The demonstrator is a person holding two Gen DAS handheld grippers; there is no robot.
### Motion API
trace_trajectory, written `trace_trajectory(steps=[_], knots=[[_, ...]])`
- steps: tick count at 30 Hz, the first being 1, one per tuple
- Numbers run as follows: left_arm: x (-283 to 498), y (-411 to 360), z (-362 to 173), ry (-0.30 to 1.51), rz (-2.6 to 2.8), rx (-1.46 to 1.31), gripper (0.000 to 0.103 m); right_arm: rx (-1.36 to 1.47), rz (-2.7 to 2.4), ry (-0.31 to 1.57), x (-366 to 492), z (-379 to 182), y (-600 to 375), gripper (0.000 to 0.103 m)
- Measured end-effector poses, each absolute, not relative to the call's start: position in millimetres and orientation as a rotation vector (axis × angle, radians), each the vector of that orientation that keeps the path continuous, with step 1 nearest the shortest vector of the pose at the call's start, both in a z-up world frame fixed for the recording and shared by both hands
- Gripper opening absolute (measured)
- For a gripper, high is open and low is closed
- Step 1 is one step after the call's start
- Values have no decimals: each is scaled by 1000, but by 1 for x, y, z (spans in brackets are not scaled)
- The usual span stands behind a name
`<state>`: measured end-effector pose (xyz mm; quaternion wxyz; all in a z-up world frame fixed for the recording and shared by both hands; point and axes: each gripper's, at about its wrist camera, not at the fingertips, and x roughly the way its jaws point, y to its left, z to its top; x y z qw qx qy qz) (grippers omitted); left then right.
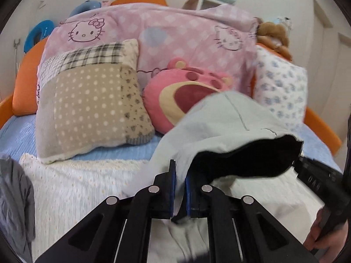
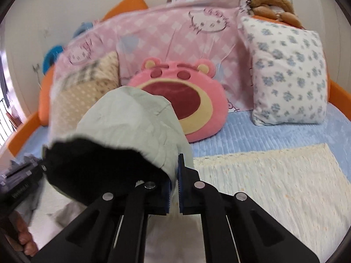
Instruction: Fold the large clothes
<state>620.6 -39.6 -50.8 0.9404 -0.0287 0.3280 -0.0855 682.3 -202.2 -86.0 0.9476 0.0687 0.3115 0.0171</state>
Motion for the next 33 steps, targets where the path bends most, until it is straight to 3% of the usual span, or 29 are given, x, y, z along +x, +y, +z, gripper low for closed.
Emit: trace_trajectory(steps=[10, 17, 27, 33], knots=[[466, -15, -38, 625, -311, -113, 12, 125, 129, 492, 510, -32, -222, 5], [407, 3, -95, 689, -315, -230, 12, 148, 174, 565, 424, -100, -200, 6], [376, 26, -182, 819, -278, -364, 14, 195, 159, 799, 397, -210, -168, 6], [375, 22, -215, 858, -244, -340, 15, 102, 99, 821, 396, -224, -153, 9]])
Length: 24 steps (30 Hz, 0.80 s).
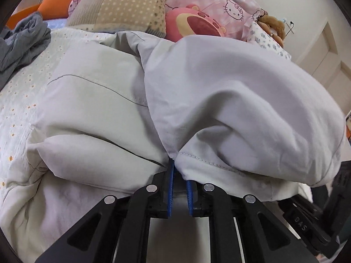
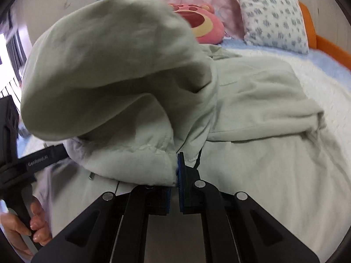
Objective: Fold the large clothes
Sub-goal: 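Fold the hood and collar down over the coat body with both tools and release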
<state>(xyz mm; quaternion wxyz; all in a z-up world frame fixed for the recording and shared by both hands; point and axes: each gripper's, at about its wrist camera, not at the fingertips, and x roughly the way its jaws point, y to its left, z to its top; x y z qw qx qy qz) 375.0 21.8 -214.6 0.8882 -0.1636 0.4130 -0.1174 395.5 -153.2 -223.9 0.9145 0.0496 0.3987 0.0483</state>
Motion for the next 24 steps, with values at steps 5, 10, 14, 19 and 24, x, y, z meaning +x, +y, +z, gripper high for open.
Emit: trace_trajectory(steps=[5, 10, 14, 19, 24], knots=[[358, 20, -200, 904, -305, -335, 41, 42, 154, 890, 388, -226, -143, 51], [311, 13, -113, 734, -361, -254, 59, 36, 151, 888, 380, -238, -138, 50], [310, -15, -37, 610, -426, -186, 72, 59, 165, 870, 362, -235, -139, 51], [359, -52, -10, 601, -403, -165, 86, 41, 175, 831, 337, -218, -143, 50], [425, -61, -57, 744, -301, -170, 85, -1, 175, 777, 315, -200, -148, 49]])
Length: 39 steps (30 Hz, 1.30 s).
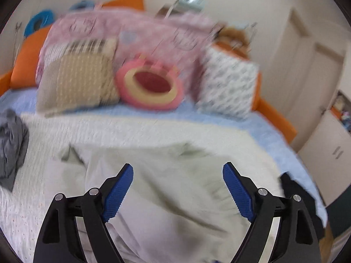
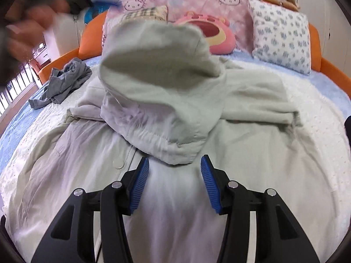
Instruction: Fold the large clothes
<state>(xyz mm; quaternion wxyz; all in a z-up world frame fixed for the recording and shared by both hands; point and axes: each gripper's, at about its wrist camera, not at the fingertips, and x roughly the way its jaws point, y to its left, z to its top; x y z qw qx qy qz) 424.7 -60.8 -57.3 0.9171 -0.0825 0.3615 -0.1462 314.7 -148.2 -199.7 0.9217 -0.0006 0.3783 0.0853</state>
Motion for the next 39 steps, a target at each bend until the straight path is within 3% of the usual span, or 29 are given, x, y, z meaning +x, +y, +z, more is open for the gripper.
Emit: trace_trajectory(steps=[4, 8, 15, 19, 21, 24, 32, 39], knots=[[441, -41, -131, 922, -208, -265, 83, 38, 189, 751, 306, -185, -166, 49], [424, -31, -192, 981, -153, -268, 82, 92, 188, 721, 305, -166, -186, 50], [413, -35, -204, 926, -145, -192, 83, 243, 238, 556, 343, -87, -204, 50], [406, -35, -205, 884, -156, -176, 83, 313, 307, 585, 391, -69, -196, 49], [400, -34, -207, 863, -163, -178, 83, 357, 353, 653, 415, -78, -193, 33], [397, -31, -210, 851, -177, -193, 83, 310, 338, 762, 435, -103, -186, 30], [392, -30, -215, 805, -213, -199, 86, 191, 277, 950, 429, -215, -184, 28], [380, 7, -198, 809, -253, -465, 82, 167, 273, 885, 422, -220, -182, 28]])
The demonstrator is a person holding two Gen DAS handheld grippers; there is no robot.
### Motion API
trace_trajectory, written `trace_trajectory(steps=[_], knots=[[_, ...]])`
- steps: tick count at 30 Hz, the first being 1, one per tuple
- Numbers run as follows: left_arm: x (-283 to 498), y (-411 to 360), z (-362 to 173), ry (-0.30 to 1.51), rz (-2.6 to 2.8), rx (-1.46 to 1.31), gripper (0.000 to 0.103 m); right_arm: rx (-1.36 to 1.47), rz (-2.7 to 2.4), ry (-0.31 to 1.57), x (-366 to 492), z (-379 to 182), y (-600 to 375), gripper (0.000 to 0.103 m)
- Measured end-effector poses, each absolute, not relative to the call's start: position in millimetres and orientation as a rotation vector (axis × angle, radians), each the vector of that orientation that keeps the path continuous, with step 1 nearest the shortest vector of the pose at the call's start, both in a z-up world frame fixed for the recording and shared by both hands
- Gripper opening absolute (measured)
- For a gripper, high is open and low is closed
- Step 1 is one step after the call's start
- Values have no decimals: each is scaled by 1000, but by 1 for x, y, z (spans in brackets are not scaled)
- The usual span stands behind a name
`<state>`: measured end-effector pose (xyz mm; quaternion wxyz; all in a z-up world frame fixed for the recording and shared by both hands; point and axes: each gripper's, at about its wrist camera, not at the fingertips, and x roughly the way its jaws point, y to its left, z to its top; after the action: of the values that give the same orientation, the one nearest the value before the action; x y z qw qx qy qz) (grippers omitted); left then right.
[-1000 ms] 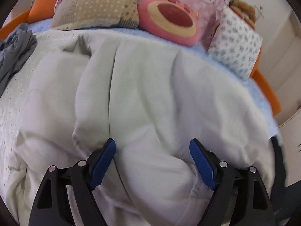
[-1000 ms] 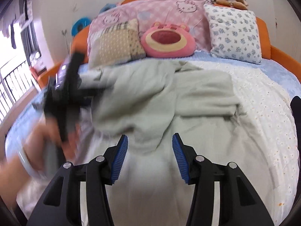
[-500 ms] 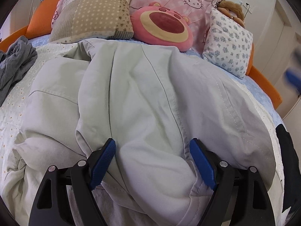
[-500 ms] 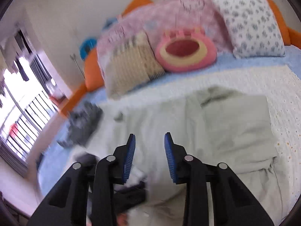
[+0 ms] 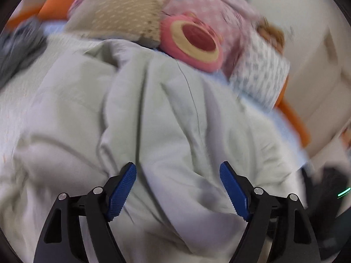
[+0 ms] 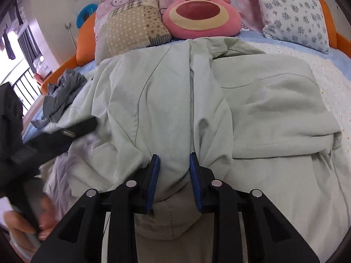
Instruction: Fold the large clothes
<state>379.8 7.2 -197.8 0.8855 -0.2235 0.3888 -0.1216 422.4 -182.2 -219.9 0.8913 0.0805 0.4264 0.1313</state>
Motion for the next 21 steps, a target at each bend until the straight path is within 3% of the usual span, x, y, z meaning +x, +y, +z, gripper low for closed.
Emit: trace_trajectory(steps=[5, 8, 17, 21], knots=[[352, -1, -190, 813, -361, -463, 87, 179, 271, 848, 417, -221, -186, 28], [348, -13, -225, 935, -302, -390, 89, 187, 280, 853, 416, -216, -188, 29], [340, -24, -229, 859, -284, -332, 90, 280, 449, 805, 392, -158, -181, 31], [337, -15, -229, 845, -305, -375, 90, 244, 437, 909, 399, -186, -166, 28]])
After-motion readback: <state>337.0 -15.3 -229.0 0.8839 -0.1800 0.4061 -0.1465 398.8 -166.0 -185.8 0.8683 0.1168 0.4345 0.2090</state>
